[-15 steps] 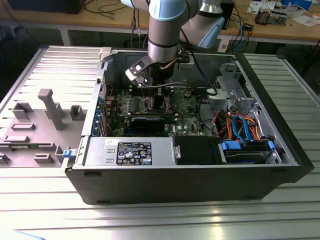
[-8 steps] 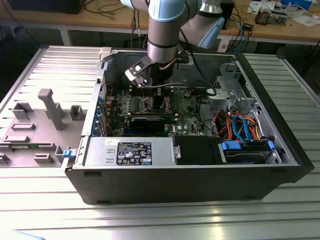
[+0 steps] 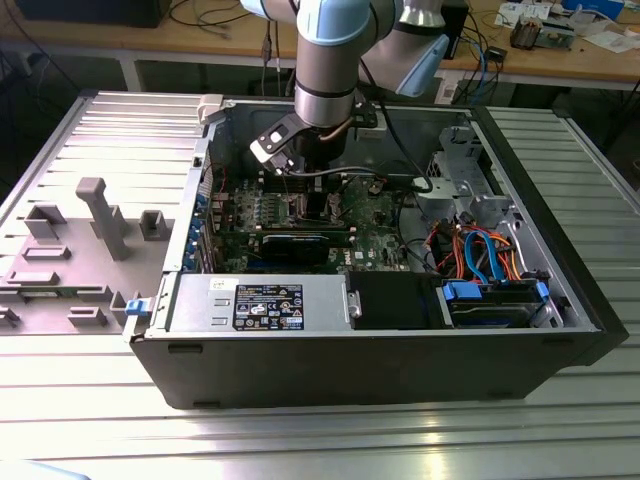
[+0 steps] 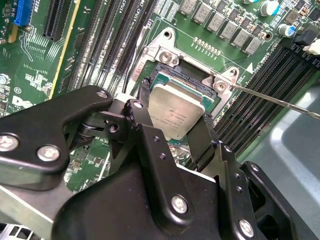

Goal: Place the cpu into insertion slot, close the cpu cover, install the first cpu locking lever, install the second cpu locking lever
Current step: 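Place the cpu into insertion slot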

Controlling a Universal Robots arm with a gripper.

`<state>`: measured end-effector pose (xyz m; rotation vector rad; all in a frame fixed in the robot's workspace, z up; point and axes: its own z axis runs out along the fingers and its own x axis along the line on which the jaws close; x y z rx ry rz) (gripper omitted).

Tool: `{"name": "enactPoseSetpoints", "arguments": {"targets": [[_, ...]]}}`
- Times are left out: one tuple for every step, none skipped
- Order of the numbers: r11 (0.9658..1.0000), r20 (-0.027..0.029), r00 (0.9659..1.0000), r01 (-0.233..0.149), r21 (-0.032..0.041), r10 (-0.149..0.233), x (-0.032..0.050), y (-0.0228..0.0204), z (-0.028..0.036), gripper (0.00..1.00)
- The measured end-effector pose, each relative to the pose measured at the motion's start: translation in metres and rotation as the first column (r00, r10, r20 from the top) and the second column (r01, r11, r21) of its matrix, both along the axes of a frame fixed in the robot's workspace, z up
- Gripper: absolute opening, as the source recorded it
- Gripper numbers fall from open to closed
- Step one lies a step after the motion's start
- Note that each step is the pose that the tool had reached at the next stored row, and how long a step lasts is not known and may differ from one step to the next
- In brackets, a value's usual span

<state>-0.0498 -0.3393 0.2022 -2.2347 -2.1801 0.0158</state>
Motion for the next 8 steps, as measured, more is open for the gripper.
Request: {"name": "enactPoseSetpoints", "arguments": {"targets": [[1.0,0.0,1.0,0.0,0.0001,0.0,0.0,0.0,0.0,0.55],[1.0,0.0,1.0,0.0,0.0001,0.0,0.0,0.0,0.0,0.55],[1.0,0.0001,1.0,0.0,0.0002,0.0,0.0,0.0,-0.0001,0.56],[1.0,0.0001,1.0,0.0,0.0002,0.0,0.0,0.0,-0.0001,0.56],[1.0,0.0,1.0,0.0,0.0002,0.0,0.0,0.0,-0.0001,0.56],[1.0,0.0,1.0,0.0,0.0001,0.0,0.0,0.0,-0.0001,0.62],[1.0,0.0,1.0,0.0,0.0001,0.0,0.0,0.0,-0.0001,0.62],[1.0,0.0,1.0,0.0,0.0,0.0,0.0,0.0,-0.0002,0.62]]}}
